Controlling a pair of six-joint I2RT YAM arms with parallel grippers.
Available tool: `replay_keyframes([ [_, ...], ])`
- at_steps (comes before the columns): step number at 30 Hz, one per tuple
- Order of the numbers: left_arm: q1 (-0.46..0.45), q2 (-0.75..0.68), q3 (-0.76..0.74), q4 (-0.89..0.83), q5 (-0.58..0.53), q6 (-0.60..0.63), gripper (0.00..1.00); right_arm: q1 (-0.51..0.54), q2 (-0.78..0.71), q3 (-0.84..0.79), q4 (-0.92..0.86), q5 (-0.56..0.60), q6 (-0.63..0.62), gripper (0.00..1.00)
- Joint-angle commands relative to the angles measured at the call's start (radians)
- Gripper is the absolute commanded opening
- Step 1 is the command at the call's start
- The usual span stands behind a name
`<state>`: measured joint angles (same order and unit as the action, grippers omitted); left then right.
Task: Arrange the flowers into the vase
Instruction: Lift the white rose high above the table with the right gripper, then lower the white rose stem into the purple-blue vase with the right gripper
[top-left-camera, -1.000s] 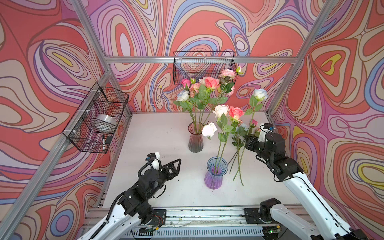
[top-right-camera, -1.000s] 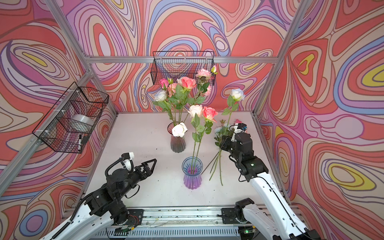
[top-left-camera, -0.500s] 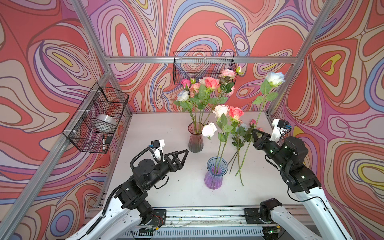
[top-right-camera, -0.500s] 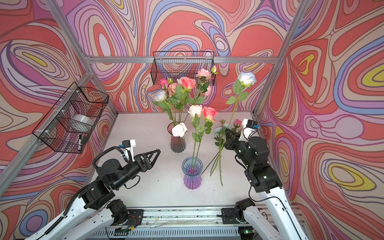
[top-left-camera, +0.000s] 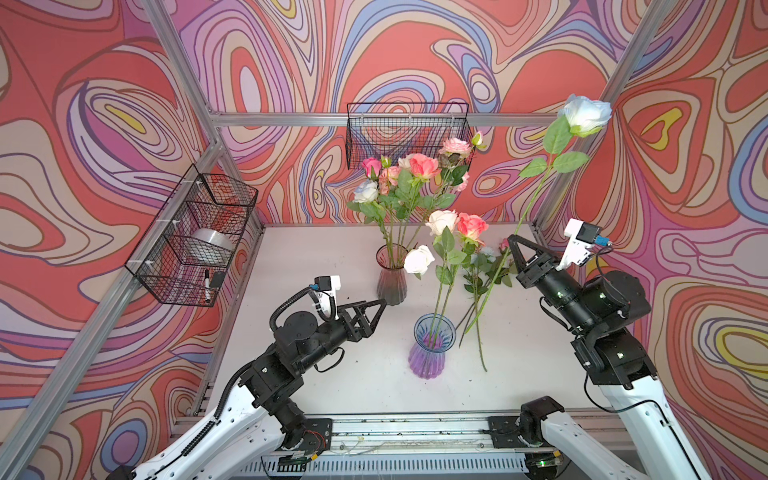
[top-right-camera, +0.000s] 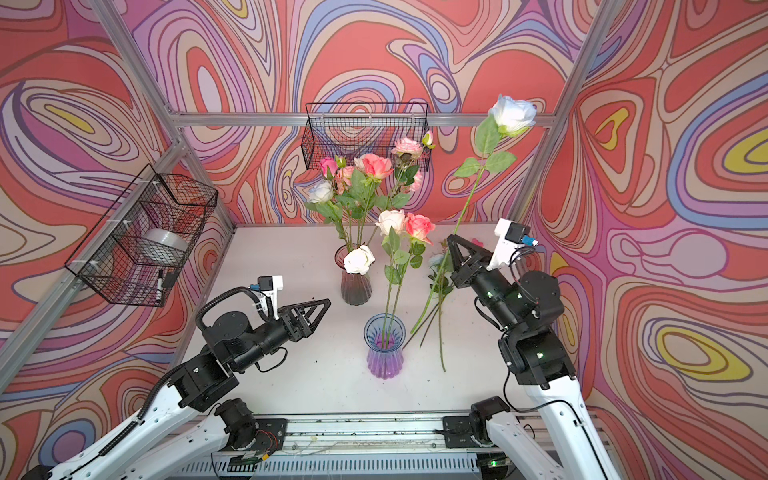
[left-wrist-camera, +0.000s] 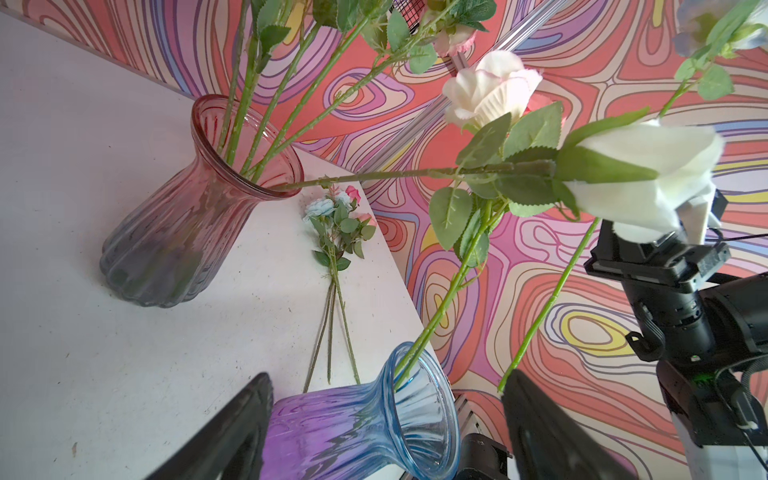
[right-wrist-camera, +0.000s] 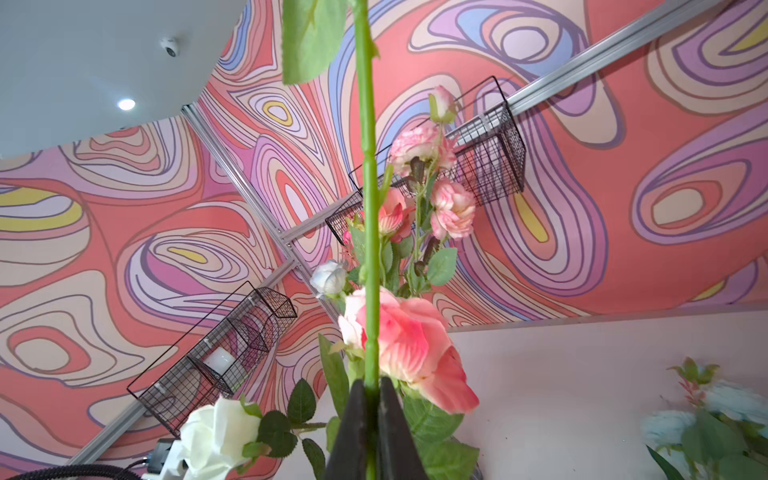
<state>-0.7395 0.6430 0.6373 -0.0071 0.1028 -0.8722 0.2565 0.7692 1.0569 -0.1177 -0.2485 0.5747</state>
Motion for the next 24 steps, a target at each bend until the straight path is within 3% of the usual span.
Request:
replay_keyframes([
  [1,0.005,-0.008,-0.014,0.039,0.011,-0.007,0.87,0.005,0.032,0.021,0.057,-0.049,0.021,0.0],
  [6,0.004,-0.034,-0.034,0.031,-0.006,-0.005,0.87,0.063,0.066,0.034,0.073,-0.025,0.0,0.0],
  [13,0.005,-0.051,-0.045,0.026,-0.012,-0.001,0.88,0.298,0.119,0.031,0.07,0.158,-0.151,0.0],
  [24,0.004,-0.088,-0.073,0.009,-0.033,0.007,0.89,0.317,0.116,-0.071,0.098,0.173,-0.208,0.0],
])
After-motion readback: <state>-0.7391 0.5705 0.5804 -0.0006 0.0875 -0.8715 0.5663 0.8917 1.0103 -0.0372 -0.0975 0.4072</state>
